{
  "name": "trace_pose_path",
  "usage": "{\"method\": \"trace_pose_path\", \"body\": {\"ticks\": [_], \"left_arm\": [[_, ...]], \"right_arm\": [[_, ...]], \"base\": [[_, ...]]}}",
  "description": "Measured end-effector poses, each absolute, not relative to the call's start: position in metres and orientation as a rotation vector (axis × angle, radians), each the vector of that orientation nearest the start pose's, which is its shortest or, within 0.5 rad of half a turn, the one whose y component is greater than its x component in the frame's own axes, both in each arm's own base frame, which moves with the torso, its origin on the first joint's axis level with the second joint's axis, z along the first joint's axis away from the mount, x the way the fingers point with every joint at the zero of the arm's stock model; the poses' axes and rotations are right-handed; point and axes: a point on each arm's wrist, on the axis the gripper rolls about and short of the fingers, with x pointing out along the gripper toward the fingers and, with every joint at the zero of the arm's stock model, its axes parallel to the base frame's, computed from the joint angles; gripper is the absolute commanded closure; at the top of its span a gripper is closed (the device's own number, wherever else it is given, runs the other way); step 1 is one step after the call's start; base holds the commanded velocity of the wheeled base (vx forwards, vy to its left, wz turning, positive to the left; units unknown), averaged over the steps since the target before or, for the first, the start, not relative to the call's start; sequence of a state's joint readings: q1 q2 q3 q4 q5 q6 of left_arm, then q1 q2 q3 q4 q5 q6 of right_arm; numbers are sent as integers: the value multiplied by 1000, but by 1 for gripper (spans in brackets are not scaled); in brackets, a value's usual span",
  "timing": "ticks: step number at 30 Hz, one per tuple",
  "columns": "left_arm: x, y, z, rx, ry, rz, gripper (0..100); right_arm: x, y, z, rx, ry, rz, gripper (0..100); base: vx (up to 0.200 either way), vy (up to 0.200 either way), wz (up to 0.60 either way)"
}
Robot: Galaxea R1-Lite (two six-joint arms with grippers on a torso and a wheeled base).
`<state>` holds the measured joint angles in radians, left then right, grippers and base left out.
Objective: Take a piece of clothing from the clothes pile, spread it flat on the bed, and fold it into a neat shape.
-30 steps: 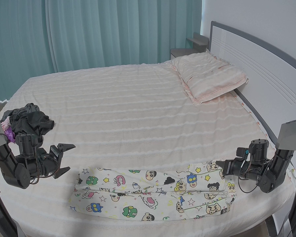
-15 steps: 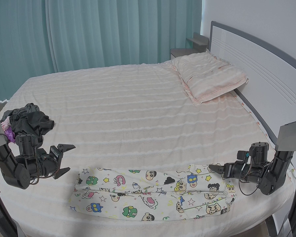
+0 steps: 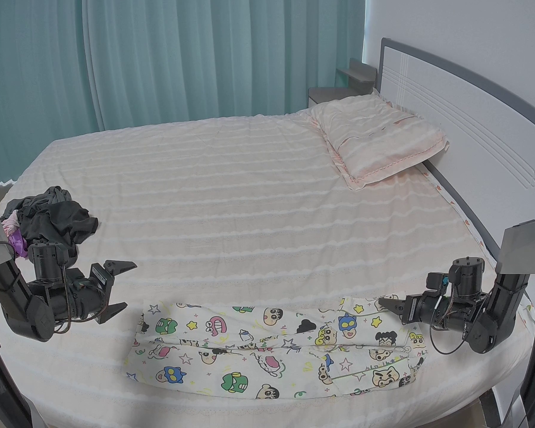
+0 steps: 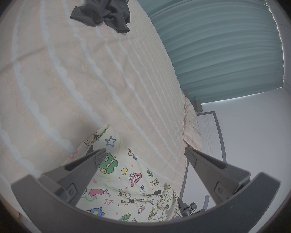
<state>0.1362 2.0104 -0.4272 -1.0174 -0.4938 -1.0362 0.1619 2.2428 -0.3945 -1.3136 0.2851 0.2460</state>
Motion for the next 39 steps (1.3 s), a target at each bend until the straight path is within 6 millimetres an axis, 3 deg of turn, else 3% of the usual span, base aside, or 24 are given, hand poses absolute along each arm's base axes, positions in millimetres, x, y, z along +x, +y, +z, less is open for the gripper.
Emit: {"method": "trace_pose_path", "body": {"ticks": [10, 25, 37, 38, 39], "left_arm": [[285, 28, 43, -1168, 651, -56, 0], [282, 28, 39, -1167, 640, -61, 0], [282, 28, 38, -1168, 642, -60, 0], [282, 28, 38, -1168, 642, -60, 0], [282, 27, 38, -1167, 643, -61, 0]], "right_arm": [[293, 53, -6, 240, 584, 371, 100], [278, 54, 8, 134, 521, 406, 100], [305, 55, -12, 116, 503, 334, 100], [306, 55, -15, 117, 512, 331, 0], [307, 55, -16, 117, 516, 330, 0]], "base": [[0, 0, 0], [0, 0, 0], [0, 0, 0], [0, 0, 0], [0, 0, 0]]}}
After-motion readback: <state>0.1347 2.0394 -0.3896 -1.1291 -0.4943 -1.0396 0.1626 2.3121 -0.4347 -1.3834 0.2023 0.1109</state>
